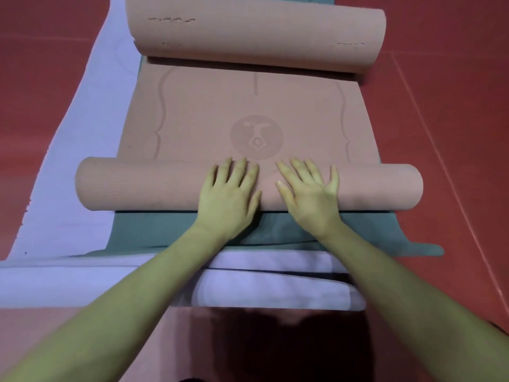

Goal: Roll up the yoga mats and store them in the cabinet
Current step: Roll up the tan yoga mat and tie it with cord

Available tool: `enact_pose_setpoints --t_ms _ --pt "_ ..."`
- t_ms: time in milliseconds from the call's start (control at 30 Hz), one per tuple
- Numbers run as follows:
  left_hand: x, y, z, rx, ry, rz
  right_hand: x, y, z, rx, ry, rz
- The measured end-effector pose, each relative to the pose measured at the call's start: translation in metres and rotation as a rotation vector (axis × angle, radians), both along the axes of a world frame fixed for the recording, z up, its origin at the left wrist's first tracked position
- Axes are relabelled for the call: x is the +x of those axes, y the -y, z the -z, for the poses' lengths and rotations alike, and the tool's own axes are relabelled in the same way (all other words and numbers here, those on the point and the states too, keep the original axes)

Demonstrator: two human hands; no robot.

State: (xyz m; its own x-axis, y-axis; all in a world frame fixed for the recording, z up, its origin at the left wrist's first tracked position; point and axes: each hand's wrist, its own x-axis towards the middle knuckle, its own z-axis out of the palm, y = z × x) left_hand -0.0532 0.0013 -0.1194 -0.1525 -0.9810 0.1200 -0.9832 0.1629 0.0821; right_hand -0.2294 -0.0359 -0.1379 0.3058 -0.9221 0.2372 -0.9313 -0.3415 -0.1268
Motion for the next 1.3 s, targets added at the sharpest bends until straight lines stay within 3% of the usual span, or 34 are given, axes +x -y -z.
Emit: enact_pose_setpoints --t_ms 167,333,500,700,800,1000,1167,1300 --pt "-0.003 0.010 0.004 -0.004 -0.008 -0.026 0.002 0.006 -0.002 -0.029 0.067 0.026" --pt "0.010 0.043 0.003 0.102 -0.060 0.014 -0.002 -0.002 -0.004 -0.010 0.005 -0.076" --pt "0.003 0.029 0.002 -0.088 -0.026 0.045 0.005 0.028 -0.007 0.035 0.038 -0.043" --pt "0.009 0.055 0.004 0.011 -0.034 0.046 -0.003 0.031 -0.008 -0.128 0.064 -0.093" --pt "0.017 0.075 -0.002 0.094 -0.068 0.074 -0.008 0.036 -0.009 -0.079 0.018 -0.104" --pt "0.031 0.088 0.009 -0.038 0.059 0.152 -0.012 0.076 -0.026 0.203 -0.137 -0.134" --pt "0.037 0.111 0.009 0.083 0.160 0.112 -0.004 0.099 -0.022 0.198 -0.183 -0.109" --pt "0.042 0.116 0.008 0.026 0.164 0.177 0.000 0.103 -0.014 0.131 -0.130 -0.124"
